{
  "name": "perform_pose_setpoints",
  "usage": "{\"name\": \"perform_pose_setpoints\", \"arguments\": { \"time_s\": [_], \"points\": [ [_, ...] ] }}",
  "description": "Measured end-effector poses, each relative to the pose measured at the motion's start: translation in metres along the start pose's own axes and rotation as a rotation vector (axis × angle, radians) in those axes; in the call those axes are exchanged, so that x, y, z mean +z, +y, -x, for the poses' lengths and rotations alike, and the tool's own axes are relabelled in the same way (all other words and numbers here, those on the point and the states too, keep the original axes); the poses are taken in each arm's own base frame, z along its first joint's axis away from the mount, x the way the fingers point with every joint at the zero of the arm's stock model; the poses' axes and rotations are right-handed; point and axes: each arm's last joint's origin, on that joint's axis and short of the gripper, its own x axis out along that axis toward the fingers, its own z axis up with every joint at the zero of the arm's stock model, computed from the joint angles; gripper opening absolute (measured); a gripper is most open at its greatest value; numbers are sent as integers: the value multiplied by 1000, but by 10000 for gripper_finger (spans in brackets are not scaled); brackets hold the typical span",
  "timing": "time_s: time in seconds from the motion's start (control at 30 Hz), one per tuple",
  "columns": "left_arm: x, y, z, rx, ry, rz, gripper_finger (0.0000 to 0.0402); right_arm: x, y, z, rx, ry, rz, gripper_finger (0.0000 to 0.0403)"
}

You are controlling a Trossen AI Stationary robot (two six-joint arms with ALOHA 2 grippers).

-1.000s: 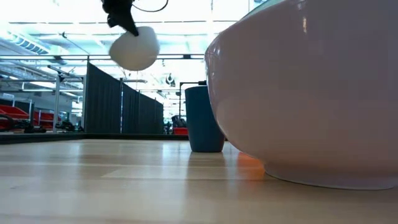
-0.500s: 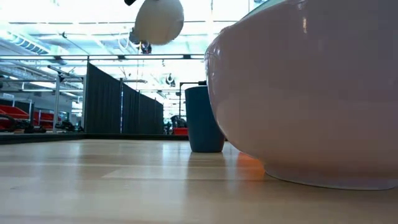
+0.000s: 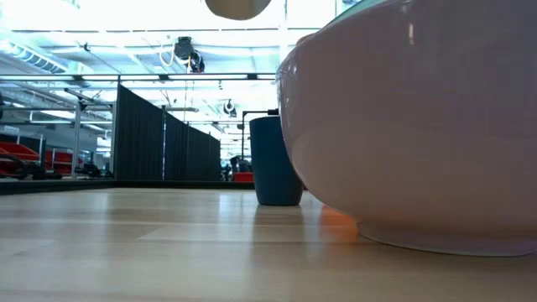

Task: Nest bowls inside each other
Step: Stack the white bowl onto the orange bowl

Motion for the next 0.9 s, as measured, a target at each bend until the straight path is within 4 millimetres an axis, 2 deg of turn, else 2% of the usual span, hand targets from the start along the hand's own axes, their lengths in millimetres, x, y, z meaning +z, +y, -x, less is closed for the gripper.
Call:
{"name": "perform_pose_setpoints", "arguments": {
  "time_s": [0.17, 0.47, 0.9],
  "points": [
    [5, -20, -11, -106, 19, 13, 0, -15, -11, -2, -4, -11, -3, 116],
    [-3, -57, -34, -263, 115, 28, 0, -38, -32, 2, -32, -83, -28, 116],
    [-17, -92, -96, -303, 222, 37, 0, -53, -48, 10, 18, -199, -31, 116]
  ]
}}
